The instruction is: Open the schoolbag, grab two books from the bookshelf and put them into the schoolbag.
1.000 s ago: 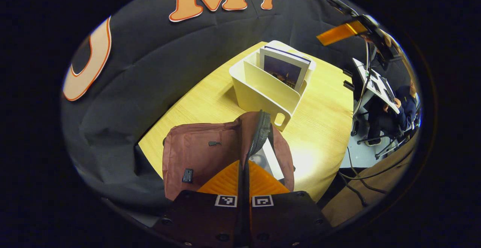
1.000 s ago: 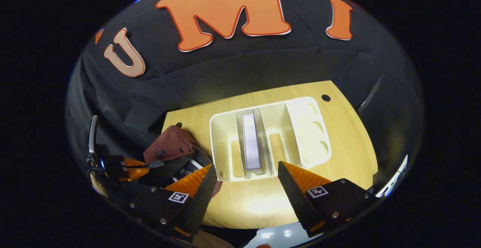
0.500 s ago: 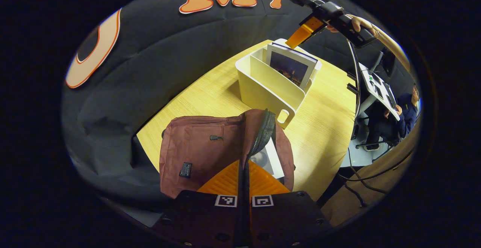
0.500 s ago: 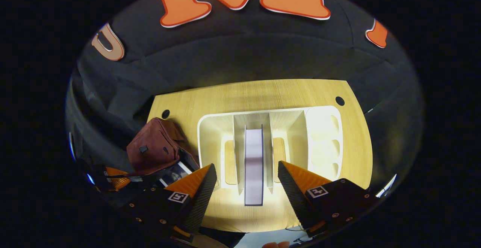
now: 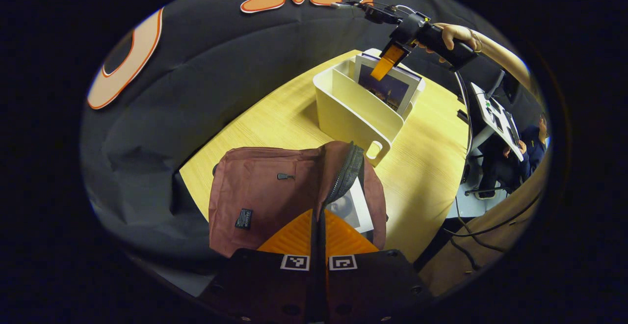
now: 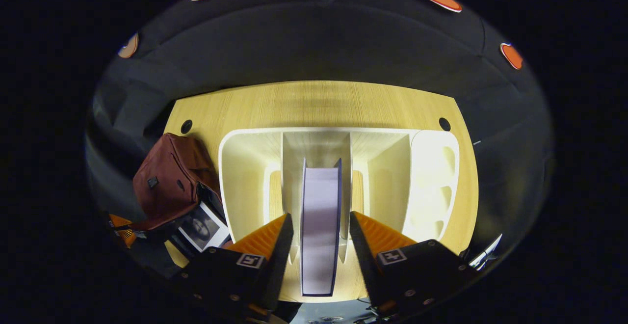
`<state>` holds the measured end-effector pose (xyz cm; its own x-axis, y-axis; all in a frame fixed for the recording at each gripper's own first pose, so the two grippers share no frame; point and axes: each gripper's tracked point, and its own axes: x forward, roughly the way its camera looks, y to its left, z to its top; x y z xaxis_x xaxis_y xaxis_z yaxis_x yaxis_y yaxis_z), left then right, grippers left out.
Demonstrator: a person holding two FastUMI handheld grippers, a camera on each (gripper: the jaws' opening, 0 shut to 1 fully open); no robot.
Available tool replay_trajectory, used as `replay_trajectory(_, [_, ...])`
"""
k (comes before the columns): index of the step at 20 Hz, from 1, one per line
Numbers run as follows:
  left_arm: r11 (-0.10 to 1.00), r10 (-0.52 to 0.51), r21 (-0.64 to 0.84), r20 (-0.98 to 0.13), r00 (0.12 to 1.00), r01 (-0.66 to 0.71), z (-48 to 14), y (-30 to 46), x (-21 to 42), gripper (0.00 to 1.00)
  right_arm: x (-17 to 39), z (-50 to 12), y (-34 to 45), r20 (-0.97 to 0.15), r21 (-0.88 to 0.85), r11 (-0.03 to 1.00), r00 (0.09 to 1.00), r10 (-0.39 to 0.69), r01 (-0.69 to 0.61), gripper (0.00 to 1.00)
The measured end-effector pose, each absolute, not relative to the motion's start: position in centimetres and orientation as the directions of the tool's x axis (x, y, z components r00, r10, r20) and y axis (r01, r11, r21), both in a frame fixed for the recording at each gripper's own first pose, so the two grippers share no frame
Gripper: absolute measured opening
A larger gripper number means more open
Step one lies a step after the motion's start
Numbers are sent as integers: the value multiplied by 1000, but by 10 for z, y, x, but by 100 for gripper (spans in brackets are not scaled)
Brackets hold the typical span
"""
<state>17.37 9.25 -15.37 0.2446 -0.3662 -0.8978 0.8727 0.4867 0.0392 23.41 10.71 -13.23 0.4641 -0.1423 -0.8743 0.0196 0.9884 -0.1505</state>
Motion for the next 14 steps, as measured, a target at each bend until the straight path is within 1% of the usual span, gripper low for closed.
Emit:
replay_trajectory(2, [487, -365, 38, -899, 242, 873, -154, 92, 174, 1, 234, -133, 106, -877, -145, 989, 460, -140, 25, 38])
replay_trajectory(3, [485, -364, 39, -899, 242, 873, -154, 92, 174, 1, 233, -132, 104, -879, -142, 989, 456, -139, 28, 34])
replay_trajectory(7, [484, -365, 37, -899, 240, 874, -154, 92, 174, 1, 233, -127, 108, -877, -127, 991, 462, -130, 39, 30])
replay_trajectory(10, [486, -365, 33, -900, 237, 873, -156, 95, 173, 1, 221, -111, 108, -875, -102, 994, 471, -112, 47, 30])
replay_trajectory(12, [485, -369, 34, -898, 240, 874, -155, 95, 173, 1, 217, -96, 108, -862, -88, 994, 496, -106, 59, 30])
replay_trajectory(14, [482, -371, 40, -896, 245, 875, -154, 95, 173, 1, 211, -73, 102, -844, -107, 993, 523, -122, 58, 30])
